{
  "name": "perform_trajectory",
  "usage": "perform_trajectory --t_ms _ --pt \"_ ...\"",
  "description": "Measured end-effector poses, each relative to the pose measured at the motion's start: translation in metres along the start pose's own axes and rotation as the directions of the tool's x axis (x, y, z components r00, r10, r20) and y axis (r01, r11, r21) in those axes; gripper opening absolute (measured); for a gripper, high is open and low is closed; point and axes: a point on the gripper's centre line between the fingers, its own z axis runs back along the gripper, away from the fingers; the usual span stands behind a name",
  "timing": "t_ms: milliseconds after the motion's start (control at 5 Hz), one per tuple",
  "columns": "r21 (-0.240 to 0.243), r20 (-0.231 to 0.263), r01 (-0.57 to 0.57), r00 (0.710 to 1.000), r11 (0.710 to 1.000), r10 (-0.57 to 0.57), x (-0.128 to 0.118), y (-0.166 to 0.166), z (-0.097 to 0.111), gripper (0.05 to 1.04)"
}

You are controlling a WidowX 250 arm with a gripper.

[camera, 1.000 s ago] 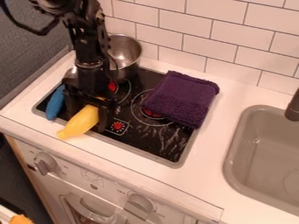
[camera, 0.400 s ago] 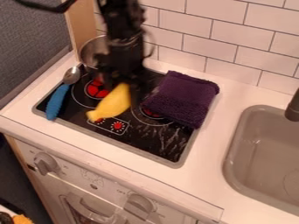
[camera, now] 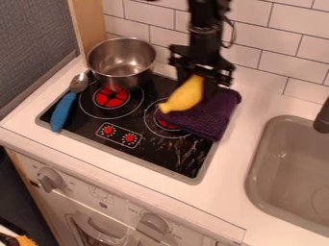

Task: Put the banana to the top of the towel

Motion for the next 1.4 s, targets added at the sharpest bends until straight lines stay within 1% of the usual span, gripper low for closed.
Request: perform_trajectory --t_ms 200,400,600,800,1000,1200,1400 --pt "0.004 -0.006 -0.003 1.0 1.0 0.003 0.008 0.0 -0.004 0.579" --pt "0.005 -0.017 -0.003 1.0 1.0 0.003 0.006 -0.001 -0.005 0.66" --pt "0.001 -0.028 -0.002 1.0 1.0 0.002 -0.002 -0.001 -0.004 0.946" --pt "-0.005 0.063 -0.009 0.998 1.0 0.01 -0.001 -0.001 0.03 1.01" --pt "-0.003 0.143 -0.056 0.988 0.998 0.056 -0.011 0.01 0.064 1.005" --pt "0.005 0.158 -0.09 0.984 0.996 0.088 -0.024 0.021 0.075 1.001" --pt "0.019 0.138 -0.102 0.986 0.995 0.099 -0.03 0.028 0.07 1.001"
